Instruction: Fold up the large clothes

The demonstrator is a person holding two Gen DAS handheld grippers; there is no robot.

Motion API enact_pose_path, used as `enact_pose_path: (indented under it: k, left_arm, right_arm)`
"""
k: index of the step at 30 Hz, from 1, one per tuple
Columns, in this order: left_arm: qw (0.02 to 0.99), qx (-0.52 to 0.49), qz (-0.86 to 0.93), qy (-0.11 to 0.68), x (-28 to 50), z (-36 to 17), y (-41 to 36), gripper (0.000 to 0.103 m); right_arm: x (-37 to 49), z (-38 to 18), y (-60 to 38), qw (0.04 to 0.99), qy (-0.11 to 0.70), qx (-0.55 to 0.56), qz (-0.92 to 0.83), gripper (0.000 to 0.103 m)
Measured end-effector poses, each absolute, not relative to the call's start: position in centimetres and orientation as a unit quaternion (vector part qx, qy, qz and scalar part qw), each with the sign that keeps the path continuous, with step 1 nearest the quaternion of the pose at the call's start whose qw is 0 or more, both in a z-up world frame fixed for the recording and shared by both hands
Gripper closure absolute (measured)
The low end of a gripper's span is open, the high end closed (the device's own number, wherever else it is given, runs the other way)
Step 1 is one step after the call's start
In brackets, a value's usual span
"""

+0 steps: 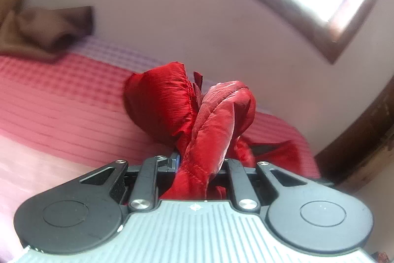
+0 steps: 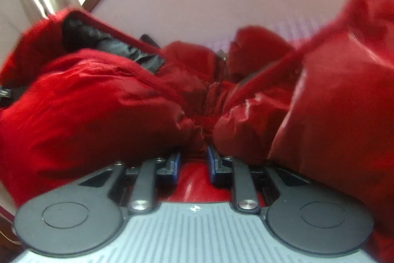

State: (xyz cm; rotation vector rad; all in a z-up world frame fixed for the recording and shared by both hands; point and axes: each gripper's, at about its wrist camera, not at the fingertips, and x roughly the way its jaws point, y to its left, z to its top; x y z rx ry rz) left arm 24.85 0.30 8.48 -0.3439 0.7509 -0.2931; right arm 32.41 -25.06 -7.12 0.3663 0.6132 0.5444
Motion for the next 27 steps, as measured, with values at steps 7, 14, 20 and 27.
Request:
enact_pose_path:
  k: [7,14,20,27]
  left_arm:
    - [0.932,-0.109,-0.162,0.307,23.4,8.6,-12.1,0.084]
    - [0.95,-0.064,-0.166,0.257,22.9,7.4,-17.3,0.084]
    - [0.947,-0.057,-0.172,0.266,23.0,6.6,-19.5,0.084]
    - [0.951,-0.017,-0.18,0.249,22.1,4.7,-24.5,0.084]
  right_arm:
    - [32.8,-8.4,-27.3,0.871,0.303,0.271,0.276,0.083]
    - [29.8,-6.5,-31.6,0.869,0.299,0.282,0.275,0.082]
    - [25.2,-6.0,-37.6,0.911,0.235,0.237,0.242,0.082]
    - [27.8,-11.2,-43.2,0.827,0.253,0.423,0.272,0.094]
